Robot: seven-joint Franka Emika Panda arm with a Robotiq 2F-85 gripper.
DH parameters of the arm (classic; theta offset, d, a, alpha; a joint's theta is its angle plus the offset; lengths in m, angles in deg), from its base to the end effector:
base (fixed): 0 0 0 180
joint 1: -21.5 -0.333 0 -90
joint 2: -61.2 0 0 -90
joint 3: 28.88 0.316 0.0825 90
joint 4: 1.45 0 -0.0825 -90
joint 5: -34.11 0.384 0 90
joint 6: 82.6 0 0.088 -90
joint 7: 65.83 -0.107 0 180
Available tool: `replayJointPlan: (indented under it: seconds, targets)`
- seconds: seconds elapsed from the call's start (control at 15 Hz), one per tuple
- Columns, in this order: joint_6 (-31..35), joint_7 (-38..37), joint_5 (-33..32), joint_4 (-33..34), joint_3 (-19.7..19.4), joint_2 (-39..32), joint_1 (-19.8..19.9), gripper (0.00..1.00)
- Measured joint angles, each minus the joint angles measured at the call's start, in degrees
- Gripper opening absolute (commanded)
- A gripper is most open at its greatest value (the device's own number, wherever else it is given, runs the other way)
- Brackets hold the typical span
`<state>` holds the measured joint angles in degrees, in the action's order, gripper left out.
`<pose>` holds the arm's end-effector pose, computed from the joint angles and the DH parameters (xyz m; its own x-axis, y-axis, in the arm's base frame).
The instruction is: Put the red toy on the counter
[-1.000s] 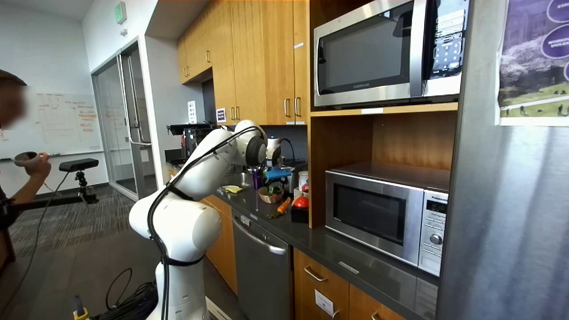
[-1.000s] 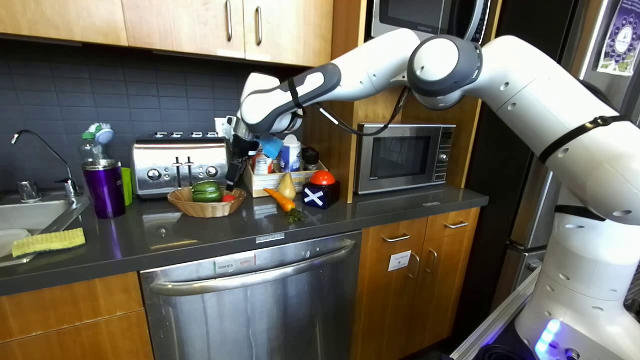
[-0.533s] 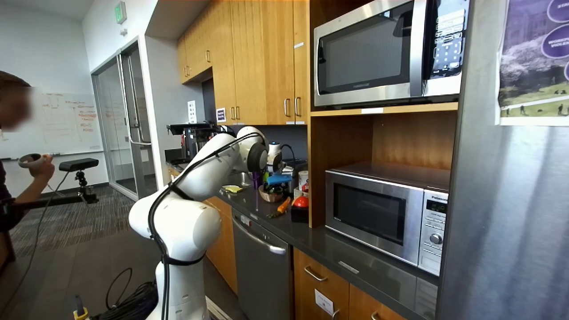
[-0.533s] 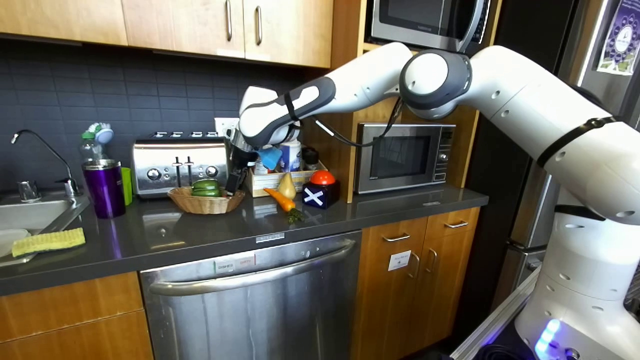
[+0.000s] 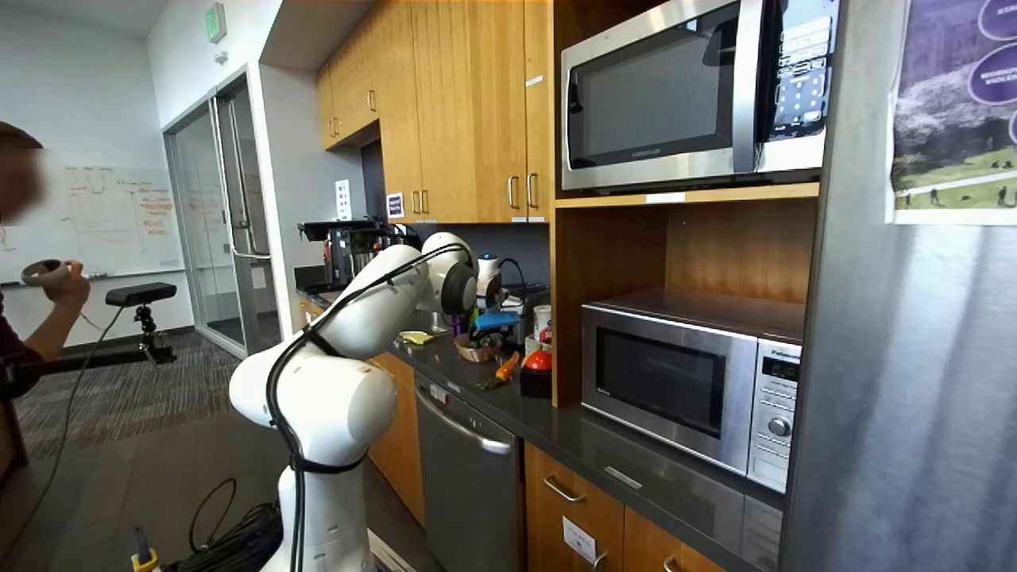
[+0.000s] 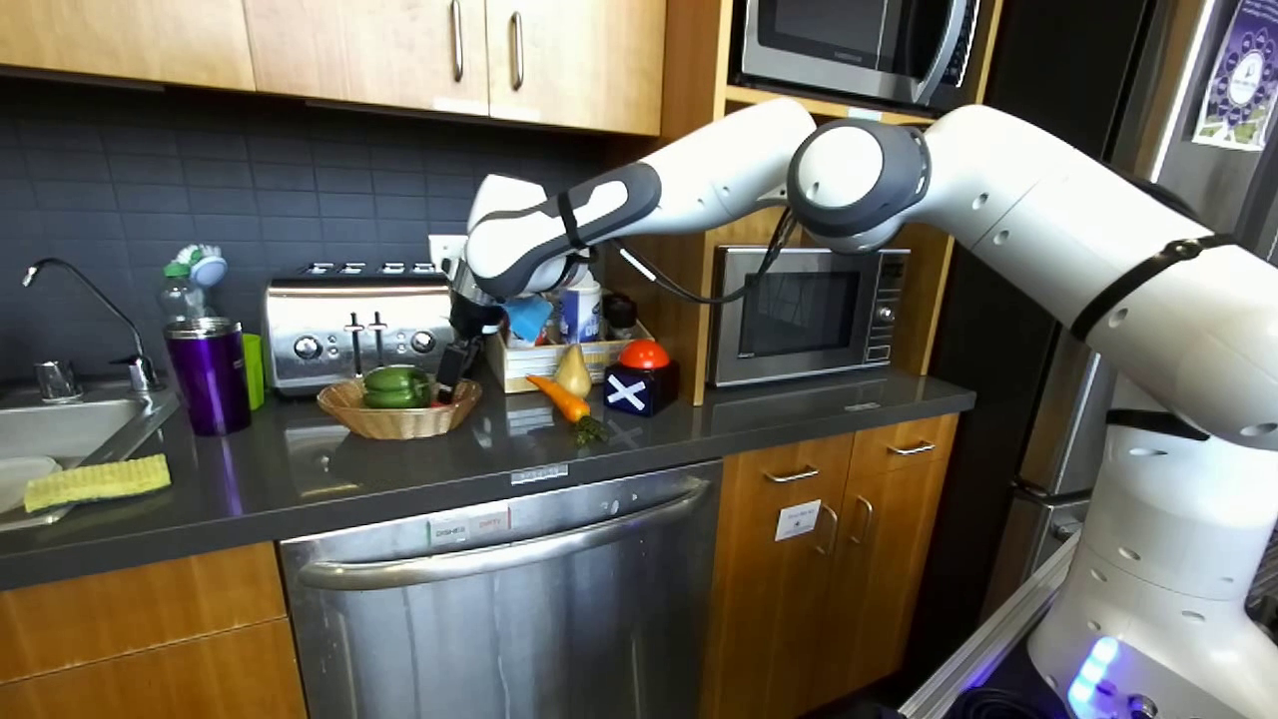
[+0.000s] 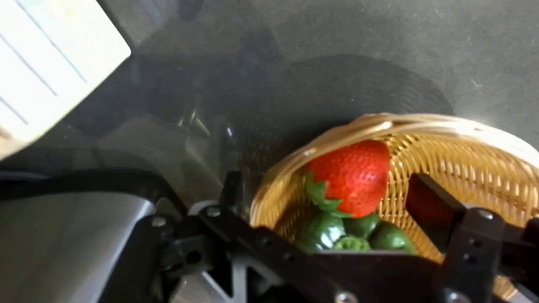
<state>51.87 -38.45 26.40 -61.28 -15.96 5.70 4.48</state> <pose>0.7337 0.3394 0.2922 0.5342 0.7760 0.3353 0.7980 -0.5938 0.1030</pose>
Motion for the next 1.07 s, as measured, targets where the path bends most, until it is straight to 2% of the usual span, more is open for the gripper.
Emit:
replayJointPlan:
  seconds: [0.47, 1.07]
  targets:
    - [0.02, -0.63, -0.91, 2.01, -1.05, -0.01, -2.15, 1.0]
    - [-1.74, -1.04, -0.91, 2.13, -1.81, 0.0, -2.63, 1.0]
